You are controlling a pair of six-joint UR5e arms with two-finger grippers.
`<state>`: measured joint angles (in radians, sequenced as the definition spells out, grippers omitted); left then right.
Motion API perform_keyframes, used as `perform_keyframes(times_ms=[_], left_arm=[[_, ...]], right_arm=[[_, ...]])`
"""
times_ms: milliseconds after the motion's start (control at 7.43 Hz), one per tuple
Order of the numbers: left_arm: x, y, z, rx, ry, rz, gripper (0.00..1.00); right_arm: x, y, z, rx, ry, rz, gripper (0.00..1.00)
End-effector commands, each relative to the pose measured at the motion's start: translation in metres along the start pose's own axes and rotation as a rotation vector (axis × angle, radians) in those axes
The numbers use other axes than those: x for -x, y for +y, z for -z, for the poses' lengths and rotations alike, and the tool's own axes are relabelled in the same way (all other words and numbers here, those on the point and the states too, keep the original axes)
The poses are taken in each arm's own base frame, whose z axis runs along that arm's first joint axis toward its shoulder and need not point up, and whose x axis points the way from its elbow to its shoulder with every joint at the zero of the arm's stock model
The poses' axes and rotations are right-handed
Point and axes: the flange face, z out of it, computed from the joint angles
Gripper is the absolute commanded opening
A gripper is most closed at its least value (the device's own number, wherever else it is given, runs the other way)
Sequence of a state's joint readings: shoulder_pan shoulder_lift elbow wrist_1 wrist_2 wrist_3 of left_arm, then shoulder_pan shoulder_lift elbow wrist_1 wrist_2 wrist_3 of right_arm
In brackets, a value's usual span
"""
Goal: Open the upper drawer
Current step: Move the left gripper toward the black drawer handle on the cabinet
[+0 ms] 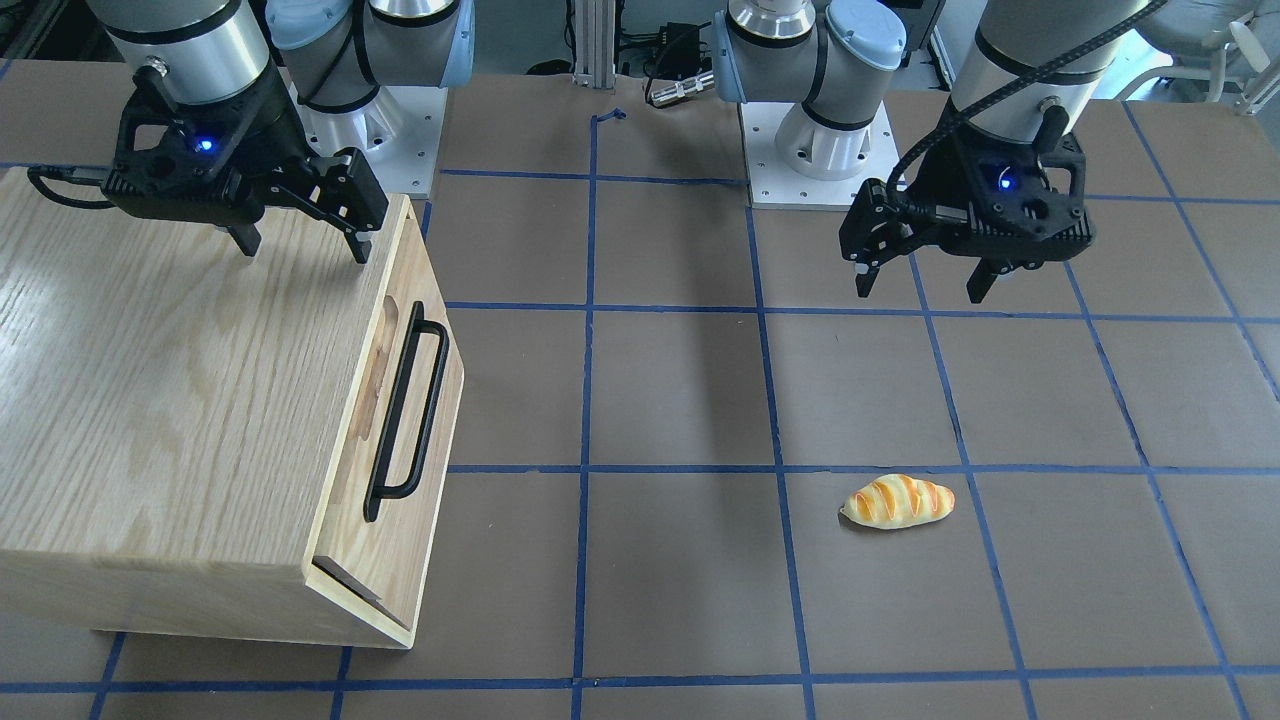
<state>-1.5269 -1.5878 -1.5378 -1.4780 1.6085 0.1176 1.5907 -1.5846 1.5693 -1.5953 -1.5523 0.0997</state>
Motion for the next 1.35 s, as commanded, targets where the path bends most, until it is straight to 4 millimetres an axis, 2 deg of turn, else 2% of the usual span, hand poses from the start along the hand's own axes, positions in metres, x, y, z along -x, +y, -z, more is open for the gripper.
perform_keyframes(times_ms=[0,135,269,404,538,673,942,1212], left_arm=[[0.000,-0.001,0.003,-0.006,0.009,0.006,1.00],[0.000,-0.001,-0.001,0.000,0.011,0.044,1.00],[-0.002,-0.009,-0.017,0.029,0.010,0.043,1.00],[-0.003,-0.016,-0.023,0.000,0.012,0.055,1.00],[-0.010,-0.023,-0.021,-0.042,0.052,0.095,1.00],[-0.027,-0.028,-0.025,-0.041,0.101,0.149,1.00],[-0.081,-0.037,-0.034,-0.102,0.123,0.129,1.00],[-0.129,-0.044,-0.039,-0.105,0.187,0.190,1.00]], right_arm=[[0.000,0.000,0.000,0.000,0.000,0.000,1.00],[0.000,0.000,0.000,0.000,-0.001,0.000,1.00],[0.000,0.000,0.000,0.000,0.000,0.000,1.00],[0.000,0.000,0.000,0.000,0.000,0.000,1.00],[0.000,0.000,0.000,0.000,0.000,0.000,1.00],[0.000,0.000,0.000,0.000,0.000,0.000,1.00],[0.000,0.000,0.000,0.000,0.000,0.000,1.00],[0.000,0.000,0.000,0.000,-0.001,0.000,1.00]])
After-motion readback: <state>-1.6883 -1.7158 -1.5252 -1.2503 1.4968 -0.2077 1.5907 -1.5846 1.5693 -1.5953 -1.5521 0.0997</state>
